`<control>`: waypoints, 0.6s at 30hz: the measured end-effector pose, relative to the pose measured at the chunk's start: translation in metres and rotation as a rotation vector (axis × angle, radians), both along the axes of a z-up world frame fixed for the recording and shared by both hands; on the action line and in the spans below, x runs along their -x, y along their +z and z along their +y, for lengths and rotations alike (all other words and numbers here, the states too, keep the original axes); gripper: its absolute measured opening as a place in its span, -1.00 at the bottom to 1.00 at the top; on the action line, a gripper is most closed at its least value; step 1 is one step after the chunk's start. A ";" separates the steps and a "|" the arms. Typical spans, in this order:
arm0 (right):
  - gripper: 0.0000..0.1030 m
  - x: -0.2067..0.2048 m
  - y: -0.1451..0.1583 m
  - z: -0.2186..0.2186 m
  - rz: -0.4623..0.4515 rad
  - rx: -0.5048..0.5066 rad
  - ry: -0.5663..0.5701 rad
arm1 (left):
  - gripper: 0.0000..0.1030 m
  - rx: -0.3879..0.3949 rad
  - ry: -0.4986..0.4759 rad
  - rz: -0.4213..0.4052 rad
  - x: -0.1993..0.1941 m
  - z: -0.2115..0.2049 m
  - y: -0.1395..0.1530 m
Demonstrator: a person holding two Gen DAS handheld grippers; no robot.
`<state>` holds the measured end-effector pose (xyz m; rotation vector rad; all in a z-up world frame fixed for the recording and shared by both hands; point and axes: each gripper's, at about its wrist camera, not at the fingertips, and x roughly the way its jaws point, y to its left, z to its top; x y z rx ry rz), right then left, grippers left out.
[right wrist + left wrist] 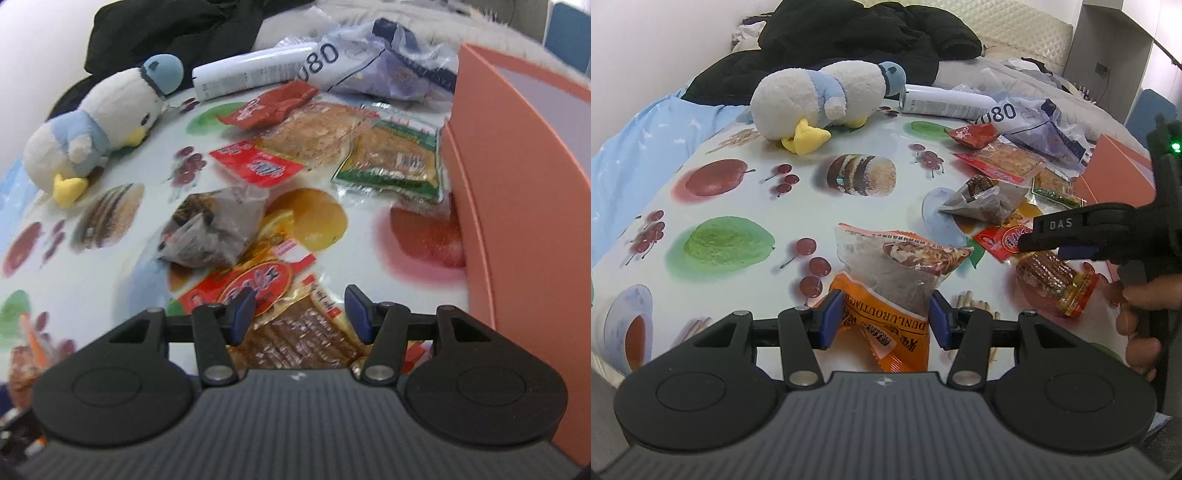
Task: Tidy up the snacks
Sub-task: 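Grasp the orange-and-clear bread bag with the left tool while the right grasps the red-labelled strip pack, then lift both held packets and carry them over the pink box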
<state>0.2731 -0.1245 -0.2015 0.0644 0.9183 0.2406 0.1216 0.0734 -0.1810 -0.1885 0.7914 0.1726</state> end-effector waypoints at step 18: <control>0.39 0.064 0.004 0.000 -0.022 -0.016 0.170 | 0.05 0.016 0.006 0.001 0.003 0.001 0.000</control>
